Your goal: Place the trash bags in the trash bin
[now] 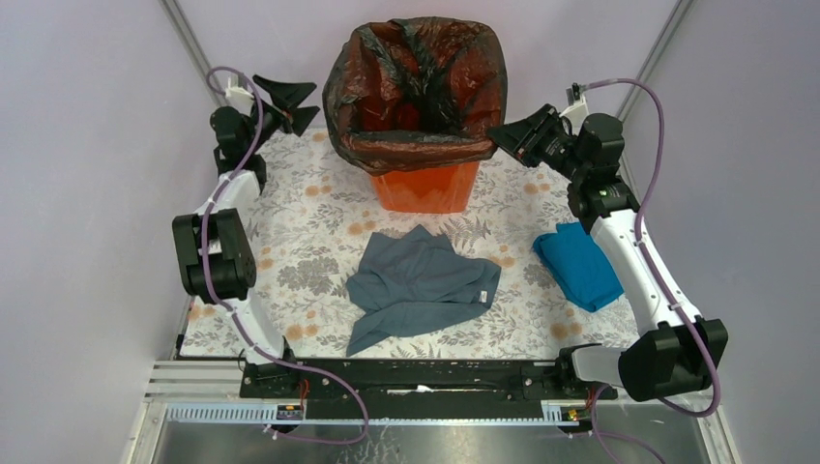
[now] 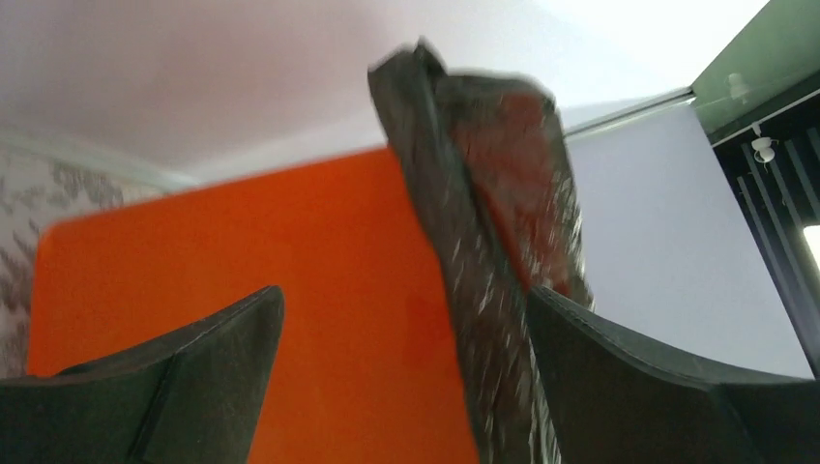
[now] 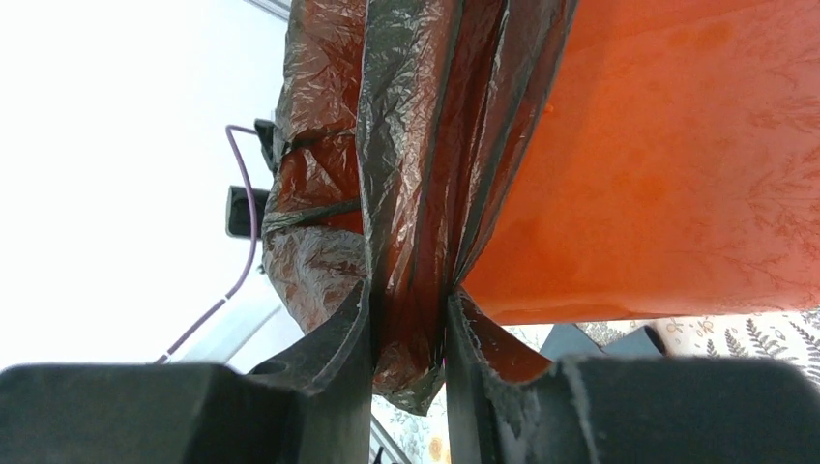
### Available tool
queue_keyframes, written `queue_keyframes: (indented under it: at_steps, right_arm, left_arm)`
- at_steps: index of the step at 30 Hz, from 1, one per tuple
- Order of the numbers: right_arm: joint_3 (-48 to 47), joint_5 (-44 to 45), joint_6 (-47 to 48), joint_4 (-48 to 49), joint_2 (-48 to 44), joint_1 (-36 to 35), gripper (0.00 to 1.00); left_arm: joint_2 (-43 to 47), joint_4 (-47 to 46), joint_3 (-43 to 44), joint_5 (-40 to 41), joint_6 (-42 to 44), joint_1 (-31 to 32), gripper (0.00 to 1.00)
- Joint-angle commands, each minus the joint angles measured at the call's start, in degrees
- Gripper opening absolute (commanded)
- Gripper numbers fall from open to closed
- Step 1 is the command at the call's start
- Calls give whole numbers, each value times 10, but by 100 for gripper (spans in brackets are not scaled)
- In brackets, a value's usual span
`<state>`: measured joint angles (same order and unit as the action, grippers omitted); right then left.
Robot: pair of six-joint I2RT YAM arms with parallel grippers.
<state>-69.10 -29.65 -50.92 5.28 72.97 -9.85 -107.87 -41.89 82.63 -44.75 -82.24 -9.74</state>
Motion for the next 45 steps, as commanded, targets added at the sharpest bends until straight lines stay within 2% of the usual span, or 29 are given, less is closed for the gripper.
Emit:
queue_keyframes:
  at_steps: [1, 5, 9, 10, 13, 16, 28, 33, 34, 36, 39, 42, 44, 45]
  right_arm:
    - [-23, 21, 70, 20, 31, -2, 0]
    - [-35, 19, 70, 25, 47, -3, 0]
    - [-41, 17, 68, 29, 56, -2, 0]
    - [-42, 16, 67, 30, 57, -3, 0]
    - [-44, 24, 74, 26, 58, -3, 0]
    - [-49, 40, 90, 10, 59, -3, 0]
    - [-44, 79, 111, 5, 91, -3, 0]
    - [-50, 93, 130, -3, 105, -2, 0]
    - [-50, 94, 132, -3, 108, -3, 3]
    - [-51, 90, 135, -5, 112, -2, 19]
    - [-60, 77, 142, -18, 106, 2, 43]
    - [-68, 52, 134, -17, 87, 15, 65]
    - [-55, 15, 96, 12, 74, 45, 78]
    - [-48, -4, 75, 34, 70, 59, 82]
  left_arm:
    - [91, -85, -77, 1, 10, 19, 99]
    - [126, -63, -140, 24, 39, 37, 93]
    - [116, -73, -144, 14, 45, 69, 90]
    - [112, -74, -144, 14, 45, 73, 87]
    - [114, -42, -154, 33, 63, 75, 64]
    - [121, -17, -173, 53, 83, 78, 58]
    - [80, 10, -180, 75, 98, 135, 58]
    - [87, 114, -150, 103, 171, 157, 57]
    - [86, 122, -146, 104, 176, 159, 54]
    - [84, 109, -152, 97, 166, 159, 49]
    - [97, 116, -161, 101, 170, 149, 49]
    - [119, 122, -171, 104, 172, 134, 51]
    - [129, 126, -173, 101, 170, 124, 55]
    - [133, 127, -174, 95, 169, 119, 57]
